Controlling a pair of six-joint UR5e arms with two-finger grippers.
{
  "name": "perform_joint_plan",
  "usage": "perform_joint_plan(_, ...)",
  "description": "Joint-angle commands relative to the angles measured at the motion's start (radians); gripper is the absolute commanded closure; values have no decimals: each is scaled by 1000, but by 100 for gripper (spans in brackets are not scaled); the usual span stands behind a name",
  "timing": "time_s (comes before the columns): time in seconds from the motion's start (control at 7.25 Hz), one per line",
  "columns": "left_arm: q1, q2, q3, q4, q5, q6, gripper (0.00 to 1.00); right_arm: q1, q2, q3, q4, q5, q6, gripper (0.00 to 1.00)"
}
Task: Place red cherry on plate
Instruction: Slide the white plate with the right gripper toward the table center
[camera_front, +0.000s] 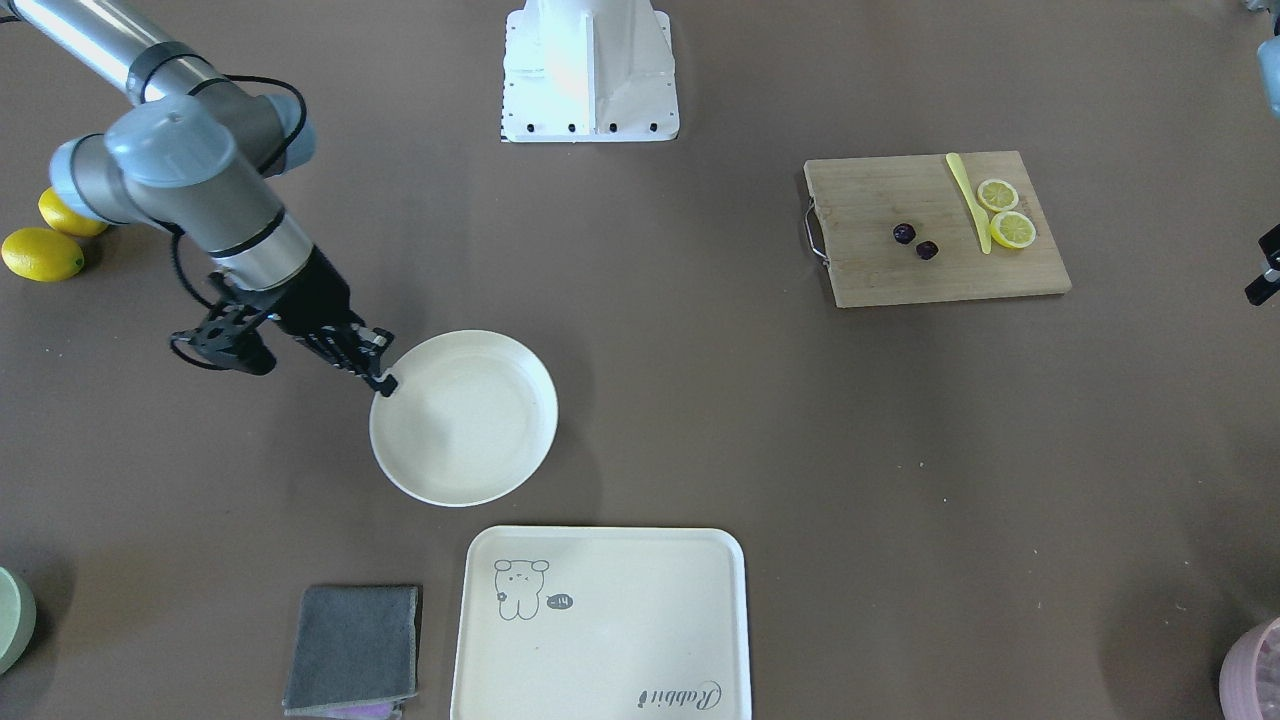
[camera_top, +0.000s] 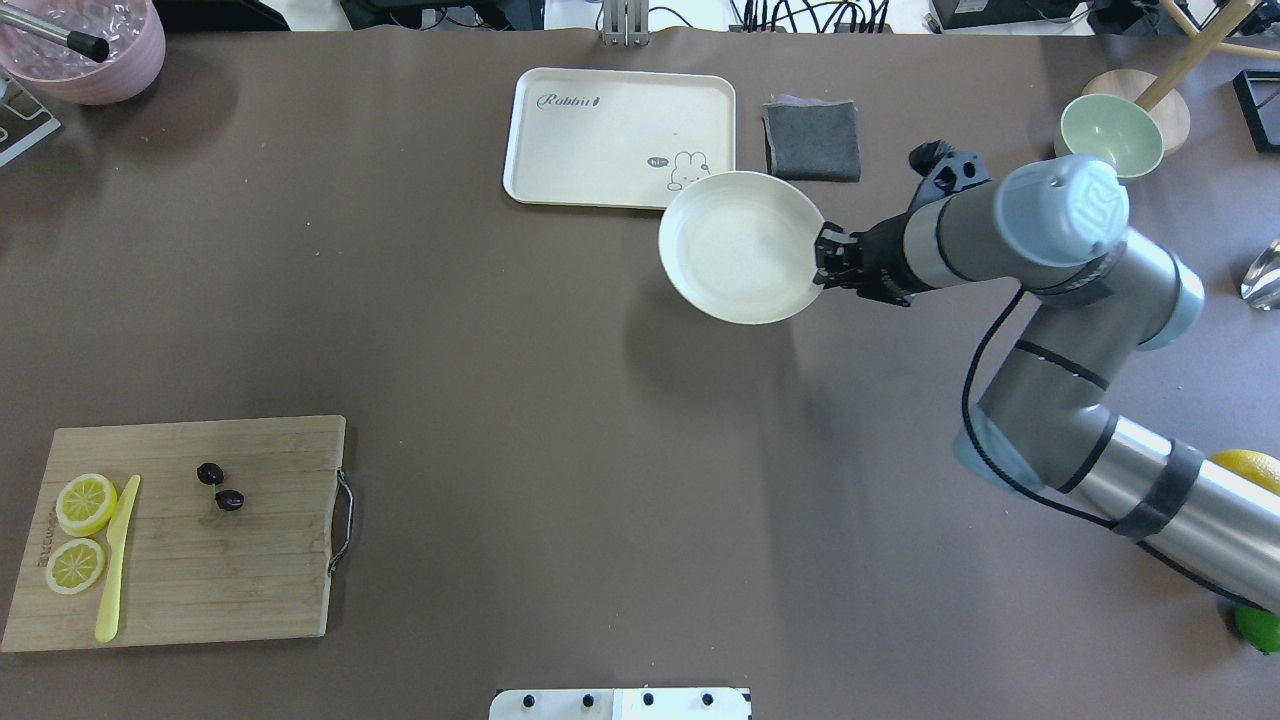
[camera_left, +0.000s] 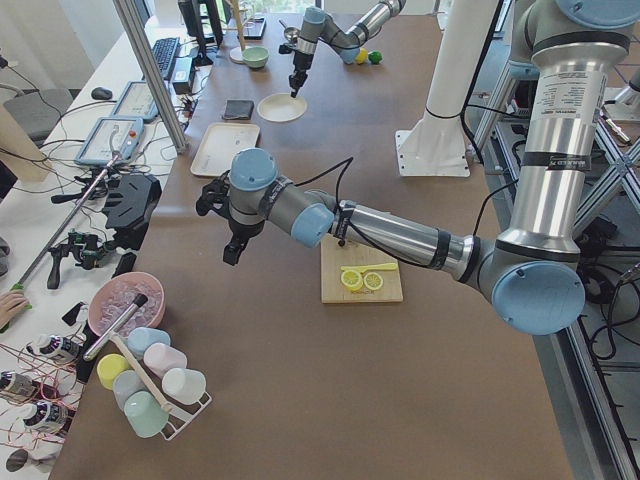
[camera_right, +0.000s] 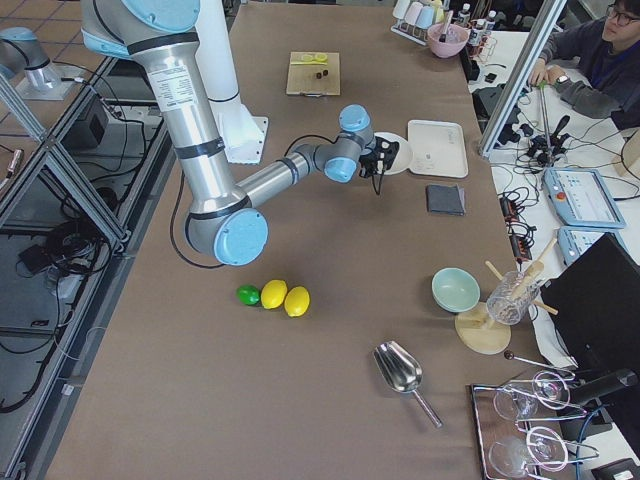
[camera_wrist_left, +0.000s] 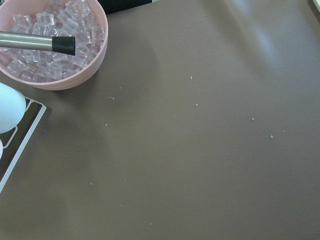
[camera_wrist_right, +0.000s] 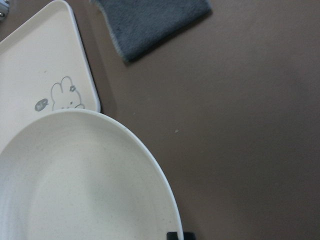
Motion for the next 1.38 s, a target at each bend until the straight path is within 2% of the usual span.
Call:
perform_joint_plan(0.0, 0, 0, -4, 0, -1, -3, 2, -147, 80, -8, -61, -163, 79, 100)
perform_joint_plan(0.14, 0, 2, -2, 0, -1, -3, 2, -193, 82, -12, -61, -230, 79, 100)
perform_joint_plan(0.55, 0, 0, -5, 0, -1, -3, 2, -284, 109, -16, -124, -324, 79, 100)
perform_joint_plan(0.69, 0, 0, -5, 0, -1, -3, 2, -291, 118, -17, -165, -347, 77, 59)
perform_joint_plan(0.83, 0, 0, -8, -2, -4, -21, 2, -288, 115, -10, -169, -349, 54, 14)
perform_joint_plan(0.97, 0, 2, -14, -2, -8, -52, 2, -257, 115, 1, -175, -341, 4, 0)
perform_joint_plan(1.1, 11, 5, -25, -8, -10, -114, 2, -188, 114, 33, -226, -282, -66, 0)
perform_joint_plan(1.24, 64, 18, -53, -71, -9, -251, 2, -73, 105, 79, -300, -127, -149, 0)
